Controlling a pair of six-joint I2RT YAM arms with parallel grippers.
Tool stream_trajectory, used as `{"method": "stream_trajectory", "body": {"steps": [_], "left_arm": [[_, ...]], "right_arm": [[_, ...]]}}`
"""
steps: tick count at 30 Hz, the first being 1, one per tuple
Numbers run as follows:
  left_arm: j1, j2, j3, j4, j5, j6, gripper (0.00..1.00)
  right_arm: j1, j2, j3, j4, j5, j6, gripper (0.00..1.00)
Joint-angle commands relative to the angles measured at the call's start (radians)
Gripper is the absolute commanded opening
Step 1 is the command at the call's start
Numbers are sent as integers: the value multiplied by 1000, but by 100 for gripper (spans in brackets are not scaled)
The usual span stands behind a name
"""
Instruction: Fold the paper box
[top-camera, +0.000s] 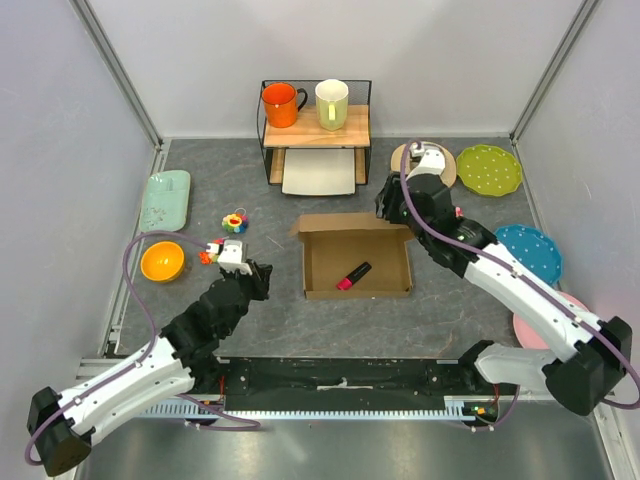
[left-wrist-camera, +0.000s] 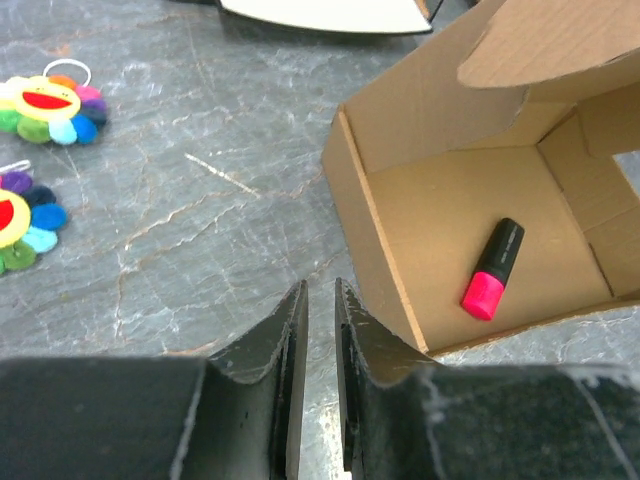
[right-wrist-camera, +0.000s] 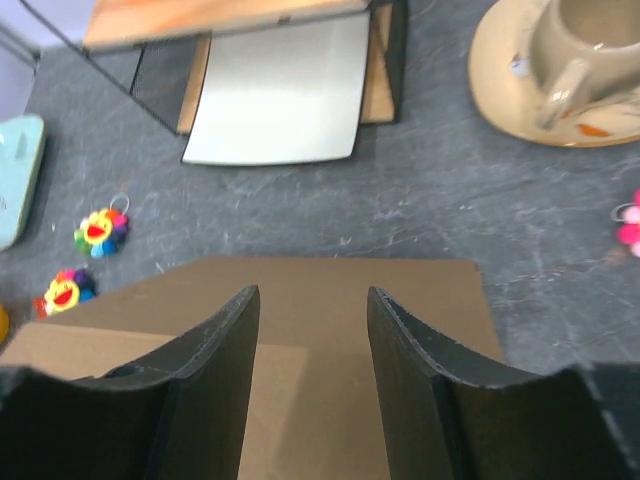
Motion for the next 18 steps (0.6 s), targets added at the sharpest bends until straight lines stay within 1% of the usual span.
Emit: {"method": "stream_trajectory", "body": {"steps": [1,6,8,9,13,14,17,18], "left_arm": [[-5,45,49,-75,-36,-83,24],[-4,222,174,-147,-44,-173,27],[-2,259,226,-163,-59,-205,28],[-2,294,240,-174,-67,-216,29],[0,351,311,-155,-90,-247,32],[3,361,337,-145,-85,-247,34],[9,408,385,-99,-47,-252,49],[7,427,397,-88,-27,-247,50]], "right_arm": [[4,31,-59,52,-133,-21,53],[20,-42,-276,57,-173,-3,52],[24,-82,-352,54,-183,11,52],[29,-93,-372,54,-187,14,52],[32,-122,-440,48,-181,24,52],[32,-121,-454,46,-181,24,52],[32,-114,-469,38,-177,24,52],[32,-114,-471,40,-176,24,52]]}}
